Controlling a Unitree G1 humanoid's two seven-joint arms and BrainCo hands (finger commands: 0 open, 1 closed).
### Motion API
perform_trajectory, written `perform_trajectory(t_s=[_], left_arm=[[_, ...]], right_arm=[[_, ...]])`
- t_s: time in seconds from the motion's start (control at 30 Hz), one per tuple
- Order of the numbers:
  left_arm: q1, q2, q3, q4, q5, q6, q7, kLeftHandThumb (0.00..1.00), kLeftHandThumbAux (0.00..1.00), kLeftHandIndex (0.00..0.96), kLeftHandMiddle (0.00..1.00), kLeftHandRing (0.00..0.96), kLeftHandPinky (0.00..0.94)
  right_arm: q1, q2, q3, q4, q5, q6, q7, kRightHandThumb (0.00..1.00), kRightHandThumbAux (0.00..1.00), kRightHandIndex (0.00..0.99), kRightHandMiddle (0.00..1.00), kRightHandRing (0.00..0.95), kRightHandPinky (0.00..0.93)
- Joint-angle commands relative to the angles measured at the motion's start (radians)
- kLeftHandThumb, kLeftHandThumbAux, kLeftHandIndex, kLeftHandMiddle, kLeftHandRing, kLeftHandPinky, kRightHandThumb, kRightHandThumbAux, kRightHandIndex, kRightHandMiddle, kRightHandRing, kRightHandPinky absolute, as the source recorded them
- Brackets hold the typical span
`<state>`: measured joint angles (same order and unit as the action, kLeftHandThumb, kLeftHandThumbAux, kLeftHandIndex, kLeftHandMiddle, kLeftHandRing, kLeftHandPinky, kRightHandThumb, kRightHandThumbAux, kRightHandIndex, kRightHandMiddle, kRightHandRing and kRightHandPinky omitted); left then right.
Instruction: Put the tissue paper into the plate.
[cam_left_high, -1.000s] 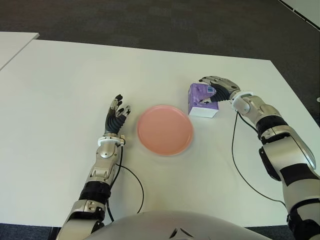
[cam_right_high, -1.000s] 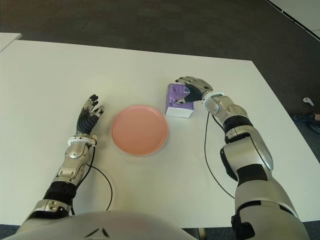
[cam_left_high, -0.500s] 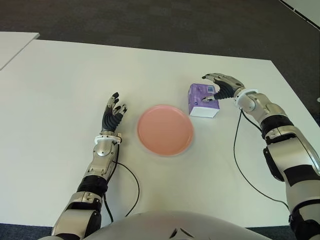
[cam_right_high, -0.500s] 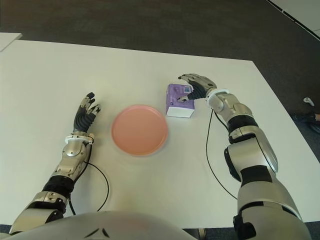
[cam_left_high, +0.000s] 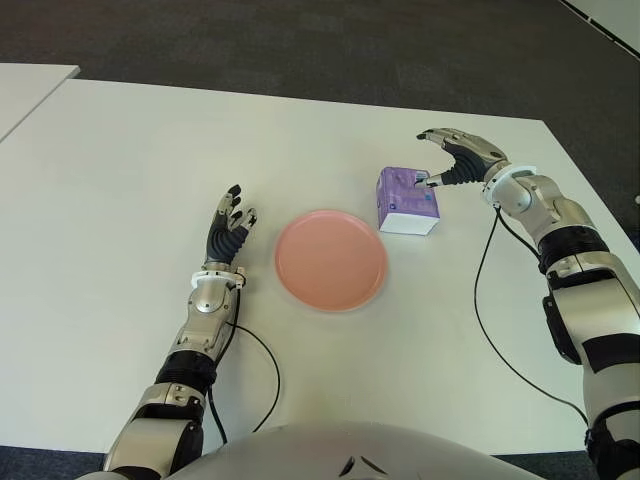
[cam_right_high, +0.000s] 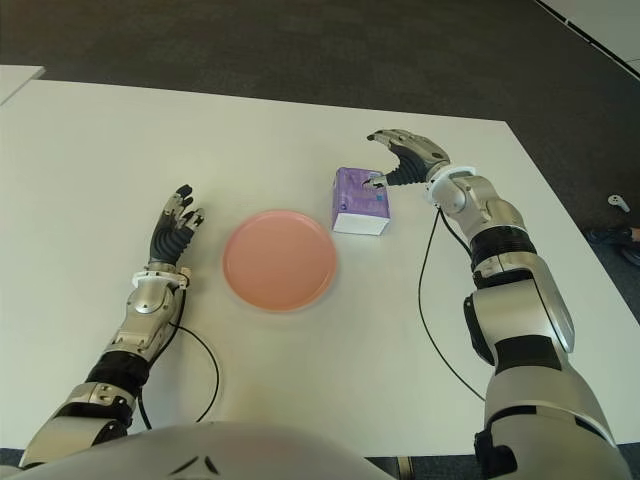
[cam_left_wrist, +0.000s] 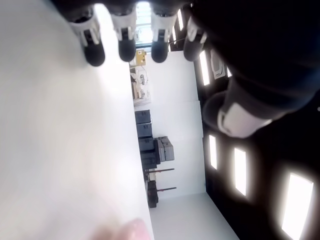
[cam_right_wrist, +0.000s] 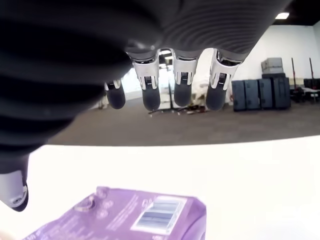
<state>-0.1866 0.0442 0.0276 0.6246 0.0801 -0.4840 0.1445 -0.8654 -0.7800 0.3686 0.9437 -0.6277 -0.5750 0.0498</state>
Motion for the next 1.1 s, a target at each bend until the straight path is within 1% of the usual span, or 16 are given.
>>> perform_trajectory(t_s=[0.03,0.13,0.33,0.5,0.6,0.67,0.87,1.0,1.1], left_arm=[[0.020,0.007,0.000,0.050,0.011,0.016,-0.002,0.000,0.537,0.000,0.000,0.000,0.000],[0.017,0.009,-0.001,0.054,0.011,0.013,-0.001,0.000,0.534,0.000,0.000,0.000,0.000],[0.012,0.005,0.002,0.057,0.009,0.019,0.011,0.000,0.545,0.000,0.000,0.000,0.000],[0.012,0.005,0.002,0.062,0.006,0.014,0.007,0.000,0.549,0.000,0.000,0.000,0.000],[0.011,0.007,0.001,0.068,0.010,0.006,0.008,0.000,0.547,0.000,0.000,0.000,0.000],[0.009,0.008,0.000,0.074,0.013,-0.002,0.011,0.000,0.546,0.000,0.000,0.000,0.000],[0.001,0.013,-0.001,0.096,0.019,-0.021,0.013,0.000,0.542,0.000,0.000,0.000,0.000],[-0.002,0.009,0.004,0.095,0.006,-0.014,0.005,0.000,0.542,0.000,0.000,0.000,0.000],[-0.002,0.006,0.006,0.093,0.001,-0.011,0.002,0.000,0.545,0.000,0.000,0.000,0.000]], right_arm=[[0.060,-0.031,-0.036,-0.084,0.036,0.027,0.052,0.025,0.468,0.000,0.000,0.000,0.000],[0.085,-0.037,-0.056,-0.134,0.052,0.048,0.079,0.031,0.466,0.000,0.000,0.000,0.000],[0.167,-0.048,-0.091,-0.266,0.073,0.101,0.120,0.053,0.457,0.000,0.000,0.000,0.000],[0.212,-0.043,-0.100,-0.341,0.069,0.139,0.141,0.074,0.462,0.000,0.000,0.000,0.000],[0.231,-0.039,-0.097,-0.368,0.060,0.150,0.149,0.083,0.472,0.000,0.000,0.000,0.000],[0.240,-0.036,-0.091,-0.375,0.054,0.148,0.150,0.085,0.477,0.000,0.000,0.000,0.000],[0.246,-0.030,-0.066,-0.347,0.039,0.093,0.154,0.067,0.488,0.000,0.000,0.000,0.000],[0.252,-0.022,-0.047,-0.318,0.021,0.048,0.131,0.052,0.506,0.000,0.000,0.000,0.000],[0.251,-0.018,-0.041,-0.302,0.012,0.028,0.123,0.046,0.516,0.000,0.000,0.000,0.000]])
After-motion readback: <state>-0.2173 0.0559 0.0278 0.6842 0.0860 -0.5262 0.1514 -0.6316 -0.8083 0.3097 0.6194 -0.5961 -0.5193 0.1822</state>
